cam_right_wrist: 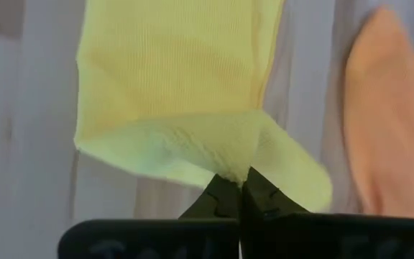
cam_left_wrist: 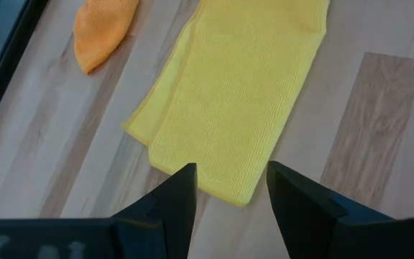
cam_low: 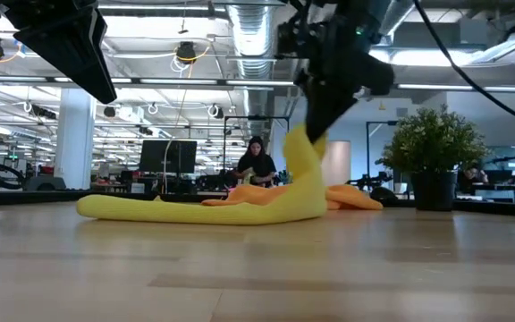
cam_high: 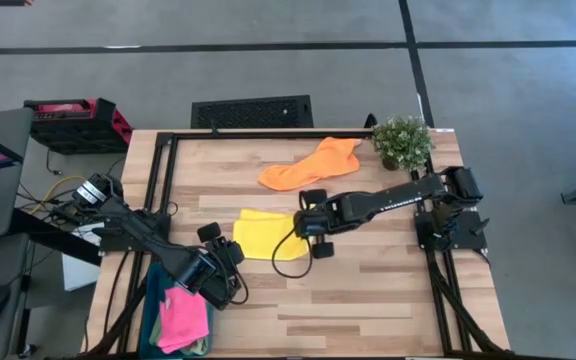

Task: Fold microfiber towels
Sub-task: Fold the yellow microfiber towel

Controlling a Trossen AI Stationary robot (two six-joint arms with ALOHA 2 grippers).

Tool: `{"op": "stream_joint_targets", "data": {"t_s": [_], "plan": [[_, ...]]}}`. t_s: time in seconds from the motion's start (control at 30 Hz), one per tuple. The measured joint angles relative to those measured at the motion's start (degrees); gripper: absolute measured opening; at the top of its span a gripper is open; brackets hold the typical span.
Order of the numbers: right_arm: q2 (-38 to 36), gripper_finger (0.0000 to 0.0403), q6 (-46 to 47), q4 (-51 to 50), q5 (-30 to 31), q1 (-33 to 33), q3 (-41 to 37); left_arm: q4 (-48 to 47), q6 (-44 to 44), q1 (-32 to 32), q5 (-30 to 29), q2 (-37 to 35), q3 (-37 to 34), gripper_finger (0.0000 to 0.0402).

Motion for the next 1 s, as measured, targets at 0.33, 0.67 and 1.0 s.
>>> {"op": "stream_joint_targets", "data": {"t_s": [0.33,0.67,1.0], "plan": [[0.3,0.0004,-4.8,15.3,-0.1,-0.5,0.0,0.0,0.0,0.0,0.0,0.0,0.0,0.0162],[8.9,0.0007,-7.5,23.2,3.0,-2.1,4.8,0.6,0.0,0.0,1.2,0.0,0.0,0.0162],[18.8,0.0009,-12.8,24.1,2.6,-2.3,16.1,0.5,0.0,0.0,1.6,0.0,0.0,0.0162]]}}
